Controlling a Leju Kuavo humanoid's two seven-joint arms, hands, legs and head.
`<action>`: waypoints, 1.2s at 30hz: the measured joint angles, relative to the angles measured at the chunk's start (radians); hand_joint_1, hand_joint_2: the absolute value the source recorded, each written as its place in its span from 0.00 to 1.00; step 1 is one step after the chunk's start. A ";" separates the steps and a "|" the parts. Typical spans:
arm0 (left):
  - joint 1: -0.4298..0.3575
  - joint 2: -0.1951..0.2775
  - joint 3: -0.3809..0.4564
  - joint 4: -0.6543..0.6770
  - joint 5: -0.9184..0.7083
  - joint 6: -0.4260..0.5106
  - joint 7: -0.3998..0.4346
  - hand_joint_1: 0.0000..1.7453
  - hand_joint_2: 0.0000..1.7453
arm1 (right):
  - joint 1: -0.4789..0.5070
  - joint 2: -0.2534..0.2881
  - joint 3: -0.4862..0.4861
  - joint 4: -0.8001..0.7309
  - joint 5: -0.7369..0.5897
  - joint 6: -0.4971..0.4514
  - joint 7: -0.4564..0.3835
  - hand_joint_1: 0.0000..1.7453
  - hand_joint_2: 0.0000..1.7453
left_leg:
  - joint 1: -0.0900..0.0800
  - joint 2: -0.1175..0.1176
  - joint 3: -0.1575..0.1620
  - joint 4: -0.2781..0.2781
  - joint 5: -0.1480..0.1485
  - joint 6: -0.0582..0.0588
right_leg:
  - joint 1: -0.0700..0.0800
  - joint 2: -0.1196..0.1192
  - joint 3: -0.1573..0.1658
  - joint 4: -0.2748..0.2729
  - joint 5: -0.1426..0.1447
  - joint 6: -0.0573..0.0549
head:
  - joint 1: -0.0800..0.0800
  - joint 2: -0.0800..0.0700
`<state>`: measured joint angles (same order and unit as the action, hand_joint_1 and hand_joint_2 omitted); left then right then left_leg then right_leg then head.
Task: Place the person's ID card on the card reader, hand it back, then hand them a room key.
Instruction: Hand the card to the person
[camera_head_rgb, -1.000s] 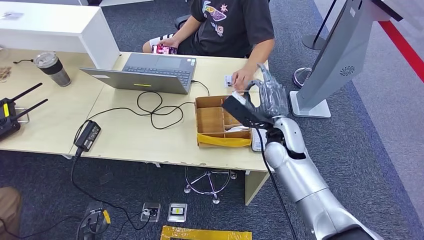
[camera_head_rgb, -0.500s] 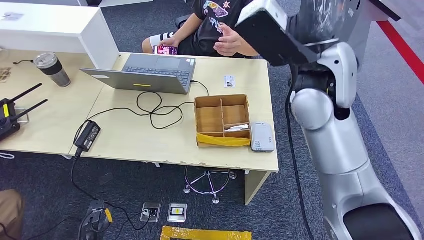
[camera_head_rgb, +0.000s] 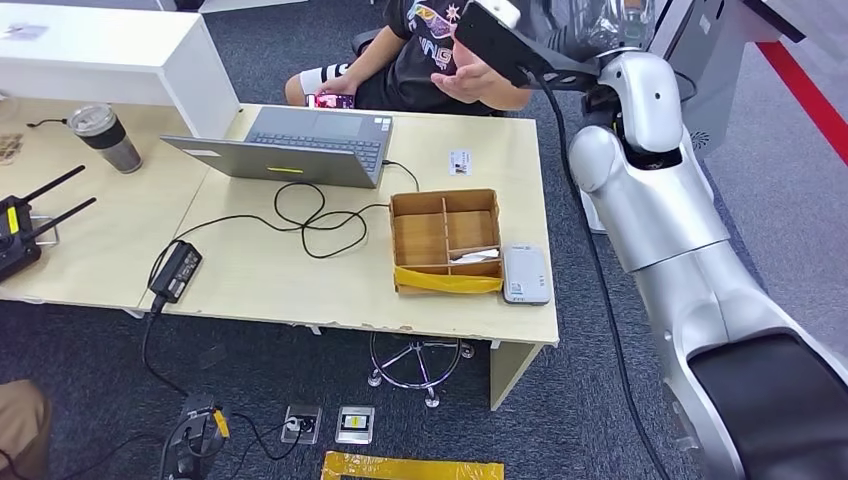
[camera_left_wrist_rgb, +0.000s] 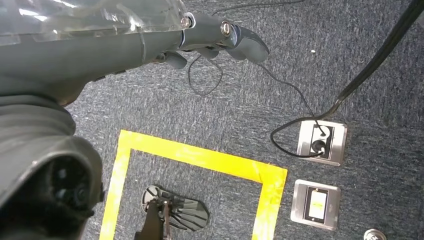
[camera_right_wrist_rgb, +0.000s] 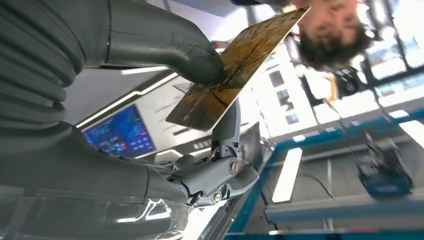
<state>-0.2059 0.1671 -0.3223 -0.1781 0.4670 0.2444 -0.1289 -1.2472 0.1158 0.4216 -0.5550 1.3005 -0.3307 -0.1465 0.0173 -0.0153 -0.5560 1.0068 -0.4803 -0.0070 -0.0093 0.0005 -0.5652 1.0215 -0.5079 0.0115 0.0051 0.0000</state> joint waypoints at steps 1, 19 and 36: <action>0.000 0.000 0.000 0.000 0.002 0.000 0.000 0.00 0.00 | -0.003 -0.003 0.003 0.024 0.014 0.013 0.013 1.00 1.00 | 0.000 0.000 0.000 0.000 0.000 0.000 | 0.000 0.000 0.000 0.000 0.000 0.000 | 0.000 0.000; 0.050 0.006 0.000 0.002 0.043 0.001 -0.018 0.00 0.00 | -0.016 -0.110 0.083 0.184 0.210 0.173 0.119 1.00 1.00 | 0.000 0.000 0.000 0.000 0.000 0.000 | 0.000 0.001 -0.001 0.000 0.000 0.000 | 0.000 0.000; 0.048 0.006 0.000 0.002 0.040 -0.005 -0.018 0.00 0.00 | -0.015 -0.144 0.158 0.230 0.262 0.201 0.134 1.00 1.00 | 0.000 0.001 0.000 0.000 0.000 0.000 | 0.000 0.001 -0.001 0.000 0.000 0.000 | 0.000 0.000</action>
<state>-0.1582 0.1728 -0.3220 -0.1762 0.5072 0.2394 -0.1473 -1.2622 -0.0278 0.5801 -0.3246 1.5629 -0.1293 -0.0121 0.0173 -0.0148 -0.5562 1.0068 -0.4803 -0.0070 -0.0093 0.0012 -0.5661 1.0214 -0.5076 0.0117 0.0052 0.0000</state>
